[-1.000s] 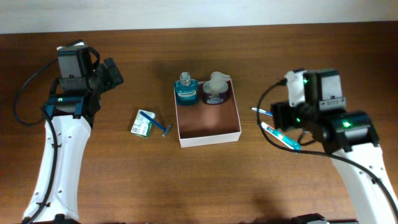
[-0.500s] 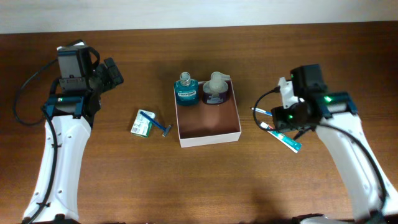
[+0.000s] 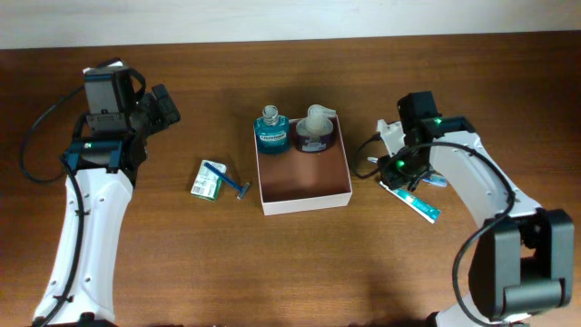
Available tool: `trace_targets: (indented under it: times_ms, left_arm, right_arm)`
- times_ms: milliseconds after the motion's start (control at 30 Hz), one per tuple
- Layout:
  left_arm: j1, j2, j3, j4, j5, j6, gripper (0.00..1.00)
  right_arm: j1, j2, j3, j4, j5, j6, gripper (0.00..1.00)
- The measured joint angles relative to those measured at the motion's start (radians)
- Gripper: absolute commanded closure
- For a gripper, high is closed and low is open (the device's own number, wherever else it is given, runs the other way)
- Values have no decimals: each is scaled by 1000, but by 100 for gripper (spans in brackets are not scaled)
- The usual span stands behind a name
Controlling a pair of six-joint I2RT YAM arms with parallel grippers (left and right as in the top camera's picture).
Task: Pack container
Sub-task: 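Lower the right gripper onto the Colgate toothpaste tube cap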
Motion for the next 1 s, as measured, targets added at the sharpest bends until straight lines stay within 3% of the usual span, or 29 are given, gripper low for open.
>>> trace_targets:
  times_ms: [333, 1000]
  left_arm:
    - [0, 0, 0, 0, 0, 0, 1]
    - [0, 0, 0, 0, 0, 0, 1]
  right_arm:
    - [0, 7, -23, 47, -20, -123, 59]
    - [0, 7, -209, 270, -23, -205, 57]
